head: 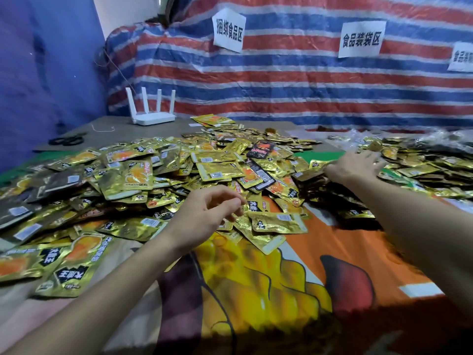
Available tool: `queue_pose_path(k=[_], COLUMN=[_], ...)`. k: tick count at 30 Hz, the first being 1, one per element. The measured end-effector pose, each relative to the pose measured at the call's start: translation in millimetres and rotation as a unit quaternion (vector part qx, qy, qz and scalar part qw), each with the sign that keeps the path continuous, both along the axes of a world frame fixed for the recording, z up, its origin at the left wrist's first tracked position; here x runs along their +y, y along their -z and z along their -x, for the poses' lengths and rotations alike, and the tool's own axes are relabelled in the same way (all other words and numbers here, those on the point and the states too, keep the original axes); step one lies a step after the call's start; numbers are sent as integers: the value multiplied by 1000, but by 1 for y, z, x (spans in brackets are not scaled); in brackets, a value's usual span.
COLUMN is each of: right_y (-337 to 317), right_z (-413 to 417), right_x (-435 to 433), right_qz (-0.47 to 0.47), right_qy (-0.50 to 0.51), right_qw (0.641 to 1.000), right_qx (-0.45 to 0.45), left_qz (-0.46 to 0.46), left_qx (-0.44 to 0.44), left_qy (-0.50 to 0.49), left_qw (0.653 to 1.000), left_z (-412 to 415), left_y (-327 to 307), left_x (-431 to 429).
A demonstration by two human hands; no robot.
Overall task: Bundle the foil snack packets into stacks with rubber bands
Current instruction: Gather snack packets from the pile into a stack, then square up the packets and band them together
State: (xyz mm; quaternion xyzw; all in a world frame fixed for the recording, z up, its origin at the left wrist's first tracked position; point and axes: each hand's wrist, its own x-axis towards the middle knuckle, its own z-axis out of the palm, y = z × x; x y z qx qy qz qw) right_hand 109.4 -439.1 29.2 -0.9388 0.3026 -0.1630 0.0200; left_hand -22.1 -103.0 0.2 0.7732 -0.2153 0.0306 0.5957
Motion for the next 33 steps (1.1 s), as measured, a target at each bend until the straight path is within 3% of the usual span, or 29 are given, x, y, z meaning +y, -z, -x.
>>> queue_pose_path(k=[4,8,11,14,17,21,26,29,33], right_y=[-6,-7,-1,9,24,41,50,45,34], right_z=[15,37,60,78,86,79,65,62,61], right_x=[21,54,79,103,121,137,149,151,151], right_qz=[66,45,-21,-67,-103,-82,-81,-80,-66], right_qy=[-86,-247,-368,-423,-451,-428,-379,-392,-414], right_qw=[992,959,924,904,883,878,878,876,867], right_qx=[-72,-132,-99,-12,78,199,280,268,271], left_qz=[-7,-21,-44,-102,-258,-445,-520,-571,-596], left_qx=[-6,-3,7,-10,-17,81,107,84,30], left_qy=[-4,-21,-64,-143,-216,-187,-164,-146,-117], left_qw=[1000,1000,997,984,942,872,831,804,794], left_z=[-1,-4,-9,-14,-16,-17,-25,-32,-45], left_y=[1,5,11,19,27,38,34,24,18], left_x=[2,6,14,31,53,75,76,70,63])
